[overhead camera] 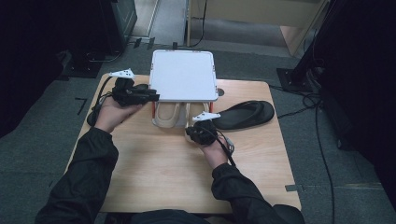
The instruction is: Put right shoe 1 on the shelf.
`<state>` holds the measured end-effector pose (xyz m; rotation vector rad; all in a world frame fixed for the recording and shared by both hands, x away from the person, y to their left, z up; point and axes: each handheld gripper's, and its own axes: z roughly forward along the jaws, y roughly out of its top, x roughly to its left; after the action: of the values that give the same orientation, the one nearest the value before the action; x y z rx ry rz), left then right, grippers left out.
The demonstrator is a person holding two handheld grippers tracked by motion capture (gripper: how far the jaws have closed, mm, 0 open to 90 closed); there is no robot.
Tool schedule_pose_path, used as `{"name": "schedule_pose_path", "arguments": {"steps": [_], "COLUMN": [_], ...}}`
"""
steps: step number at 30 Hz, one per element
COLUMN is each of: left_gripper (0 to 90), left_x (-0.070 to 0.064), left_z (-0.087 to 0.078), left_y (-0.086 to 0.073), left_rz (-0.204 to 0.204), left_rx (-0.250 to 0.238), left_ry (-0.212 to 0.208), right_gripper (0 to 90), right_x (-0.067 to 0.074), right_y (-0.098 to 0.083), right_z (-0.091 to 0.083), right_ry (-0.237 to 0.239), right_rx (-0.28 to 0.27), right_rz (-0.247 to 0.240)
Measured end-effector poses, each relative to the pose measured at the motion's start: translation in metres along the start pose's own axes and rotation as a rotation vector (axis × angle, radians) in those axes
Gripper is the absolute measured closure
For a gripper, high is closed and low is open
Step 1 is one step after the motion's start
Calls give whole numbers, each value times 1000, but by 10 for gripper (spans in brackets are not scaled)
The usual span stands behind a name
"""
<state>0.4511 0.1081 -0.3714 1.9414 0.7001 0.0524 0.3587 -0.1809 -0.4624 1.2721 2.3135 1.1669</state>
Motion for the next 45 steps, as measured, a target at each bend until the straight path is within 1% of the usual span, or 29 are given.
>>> {"name": "schedule_pose_path", "arguments": {"steps": [3,5,7,9,10,13,15,18,20,22,23,25,26,28,30,32,33,34,35,36,38,40,44,45], "left_gripper": [649,649,649,649,649,650,653,657,658,658,658,658,658,660,662,662,662,662,662,663,663,664,666,666], "left_x": [0,0,0,0,0,1,0,0,-1,-2,-2,-2,-1,0,0,0,0,0,0,-1,-1,-1,-1,-1], "left_z": [0,0,0,0,0,0,0,1,1,2,2,2,2,1,1,1,1,1,1,1,1,1,1,1], "left_y": [0,0,0,0,0,0,0,0,0,0,1,0,0,0,0,0,0,0,0,0,0,0,0,0], "left_rz": [-3,-3,-3,-3,-4,-4,-4,-5,-2,0,6,5,1,-2,-4,-2,0,1,2,3,6,5,5,5], "left_rx": [-1,-1,-2,-3,-3,-4,-3,-4,-2,-3,-1,-2,-2,-7,-7,-6,-5,-4,-4,-2,-2,-2,-2,-2], "left_ry": [-2,-2,0,-1,-1,-2,0,4,6,10,12,11,7,2,1,3,3,4,5,7,9,9,10,9], "right_gripper": [836,834,826,808,805,754,702,645,618,606,595,578,577,563,553,585,615,629,637,645,657,670,685,684], "right_x": [-2,-4,-5,-5,-4,-3,0,2,1,-1,-2,-4,-3,-1,2,4,5,6,8,8,8,5,-3,-6], "right_y": [4,5,6,6,6,5,3,-4,-7,-6,-5,-2,-2,0,1,5,7,8,9,10,12,12,12,12], "right_z": [4,7,10,12,11,5,-2,-11,-13,-8,-5,7,10,21,28,32,34,35,37,37,37,37,35,34], "right_ry": [-8,9,13,9,7,35,39,33,12,-7,-14,-26,-24,-39,-63,-96,-96,-112,-114,-114,-109,-93,-50,-46], "right_rx": [-3,-3,-8,-19,-16,-14,-22,-40,-47,-63,-68,-63,-59,-51,-51,-54,-46,-43,-36,-31,-24,-20,-18,-18], "right_rz": [-6,-4,-13,-37,-34,-31,-47,-87,-102,-90,-73,-39,-32,-36,-52,-77,-77,-94,-107,-106,-114,-134,-165,-169]}}
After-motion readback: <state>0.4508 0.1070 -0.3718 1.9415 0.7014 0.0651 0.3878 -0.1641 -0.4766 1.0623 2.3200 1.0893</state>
